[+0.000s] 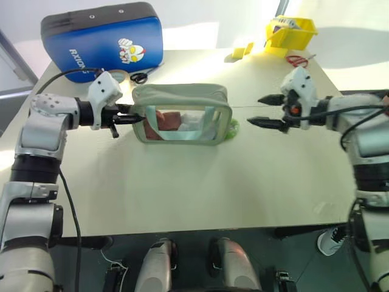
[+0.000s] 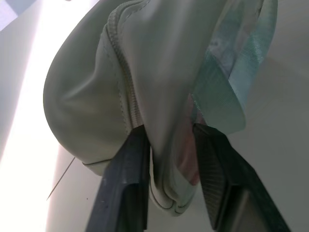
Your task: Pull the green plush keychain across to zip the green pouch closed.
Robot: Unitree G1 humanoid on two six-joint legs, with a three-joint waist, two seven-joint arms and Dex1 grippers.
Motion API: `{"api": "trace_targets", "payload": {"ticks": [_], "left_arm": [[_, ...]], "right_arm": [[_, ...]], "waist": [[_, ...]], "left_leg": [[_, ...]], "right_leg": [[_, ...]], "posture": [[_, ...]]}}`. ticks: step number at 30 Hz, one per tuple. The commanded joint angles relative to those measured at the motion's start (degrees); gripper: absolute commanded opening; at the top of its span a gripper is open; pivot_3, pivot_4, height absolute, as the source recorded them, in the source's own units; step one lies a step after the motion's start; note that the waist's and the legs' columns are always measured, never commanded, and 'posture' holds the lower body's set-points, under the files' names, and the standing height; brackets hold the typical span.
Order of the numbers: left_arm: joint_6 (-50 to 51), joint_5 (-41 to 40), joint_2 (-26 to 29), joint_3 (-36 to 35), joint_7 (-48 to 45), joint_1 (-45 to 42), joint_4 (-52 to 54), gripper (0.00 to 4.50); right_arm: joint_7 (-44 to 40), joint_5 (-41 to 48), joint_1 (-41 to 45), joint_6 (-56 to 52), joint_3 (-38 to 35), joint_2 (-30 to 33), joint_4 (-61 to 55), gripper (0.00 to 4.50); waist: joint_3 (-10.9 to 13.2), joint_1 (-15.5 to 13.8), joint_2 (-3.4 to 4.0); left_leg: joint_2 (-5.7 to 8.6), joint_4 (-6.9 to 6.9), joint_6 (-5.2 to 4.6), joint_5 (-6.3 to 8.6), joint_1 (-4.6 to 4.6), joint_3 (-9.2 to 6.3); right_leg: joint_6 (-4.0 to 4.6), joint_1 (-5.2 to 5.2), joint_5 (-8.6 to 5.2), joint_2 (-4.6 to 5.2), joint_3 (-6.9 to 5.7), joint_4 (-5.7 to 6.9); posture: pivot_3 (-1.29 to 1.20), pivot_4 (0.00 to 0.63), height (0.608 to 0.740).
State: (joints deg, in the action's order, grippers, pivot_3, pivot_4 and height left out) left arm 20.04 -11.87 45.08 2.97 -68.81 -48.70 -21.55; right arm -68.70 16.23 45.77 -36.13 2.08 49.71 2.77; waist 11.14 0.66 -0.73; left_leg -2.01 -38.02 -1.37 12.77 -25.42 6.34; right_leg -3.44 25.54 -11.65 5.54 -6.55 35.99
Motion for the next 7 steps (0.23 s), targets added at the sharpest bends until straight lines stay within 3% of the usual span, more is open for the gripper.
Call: {"api": "trace_targets", "payload": {"ticks": [1, 3, 4, 7], "left_arm": [[3.18, -3.18, 1.91, -3.60, -1.68, -1.92, 1.52, 3.19], [6.13, -4.58, 2.96, -5.71, -0.53, -2.65, 2.11, 4.24], [7.20, -4.82, 3.32, -6.36, 0.26, -3.02, 2.29, 4.46], [9.62, -6.66, 4.95, -9.68, 1.97, -2.42, 3.76, 4.46]], "right_arm": [[-2.55, 5.48, 3.67, -5.00, -1.89, 1.09, -5.26, 3.61], [-0.30, 7.52, 5.51, -7.75, -3.09, -0.37, -6.79, 3.61], [0.76, 8.29, 6.09, -8.78, -3.51, -0.99, -7.26, 3.61], [6.31, 9.22, 6.58, -11.19, -5.44, -3.47, -8.00, 3.61]], "waist": [[0.00, 0.20, 0.00], [0.00, 0.33, -0.01], [0.00, 0.32, -0.01], [0.00, 0.09, -0.01]], "left_leg": [[0.00, 0.00, 0.00, 0.00, 0.00, 0.00], [-0.01, -0.02, 0.01, 0.00, 0.01, 0.02], [-0.04, -0.02, 0.01, 0.00, 0.01, 0.02], [-0.05, -0.02, 0.02, 0.00, 0.00, 0.02]], "right_leg": [[0.00, 0.00, 0.00, 0.01, 0.00, 0.00], [0.01, 0.03, 0.01, 0.03, 0.00, 0.01], [0.01, 0.04, 0.01, 0.02, 0.00, 0.01], [0.01, 0.05, 0.01, 0.03, -0.01, 0.00]], "posture": [[0.00, 0.150, 0.740], [0.00, 0.150, 0.740], [0.00, 0.150, 0.740], [0.00, 0.150, 0.740]]}}
